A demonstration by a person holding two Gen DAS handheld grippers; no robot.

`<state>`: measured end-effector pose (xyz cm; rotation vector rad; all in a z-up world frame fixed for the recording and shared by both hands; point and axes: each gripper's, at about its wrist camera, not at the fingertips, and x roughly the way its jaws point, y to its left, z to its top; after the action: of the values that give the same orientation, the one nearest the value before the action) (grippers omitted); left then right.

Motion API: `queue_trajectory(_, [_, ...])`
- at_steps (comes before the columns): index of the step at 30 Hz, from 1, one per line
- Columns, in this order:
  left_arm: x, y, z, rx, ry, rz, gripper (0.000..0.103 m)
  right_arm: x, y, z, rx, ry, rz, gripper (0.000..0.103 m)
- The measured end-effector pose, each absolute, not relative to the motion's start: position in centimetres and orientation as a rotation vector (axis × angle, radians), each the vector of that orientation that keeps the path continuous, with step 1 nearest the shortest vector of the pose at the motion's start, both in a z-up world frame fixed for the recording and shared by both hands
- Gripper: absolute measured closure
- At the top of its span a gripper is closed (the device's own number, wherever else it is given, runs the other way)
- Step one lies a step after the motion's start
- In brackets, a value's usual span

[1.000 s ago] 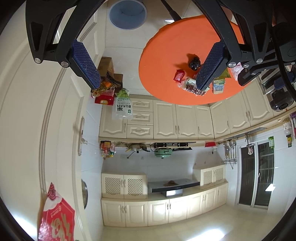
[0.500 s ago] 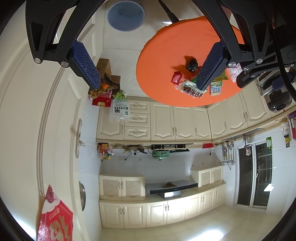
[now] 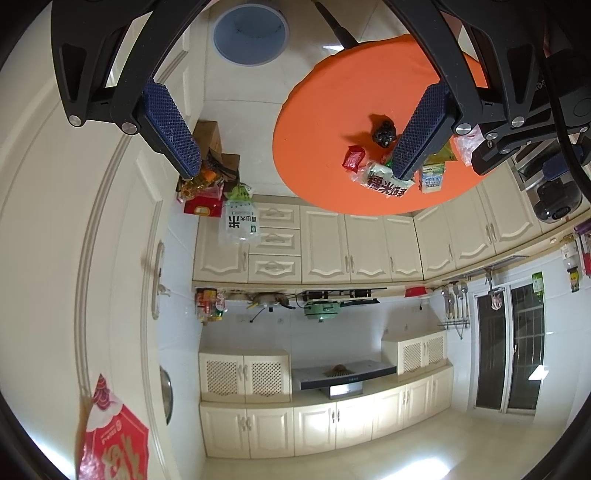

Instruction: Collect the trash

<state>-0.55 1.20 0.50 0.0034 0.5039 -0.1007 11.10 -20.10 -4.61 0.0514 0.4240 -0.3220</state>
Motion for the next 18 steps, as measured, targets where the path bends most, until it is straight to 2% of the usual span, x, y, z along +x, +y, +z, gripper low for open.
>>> queue_trajectory(18, [-0.04,1.42,0.32,0.004,0.518,-0.11,0.007,11.15,-20.46,-4.76,0.057,0.429,-0.322,0.0])
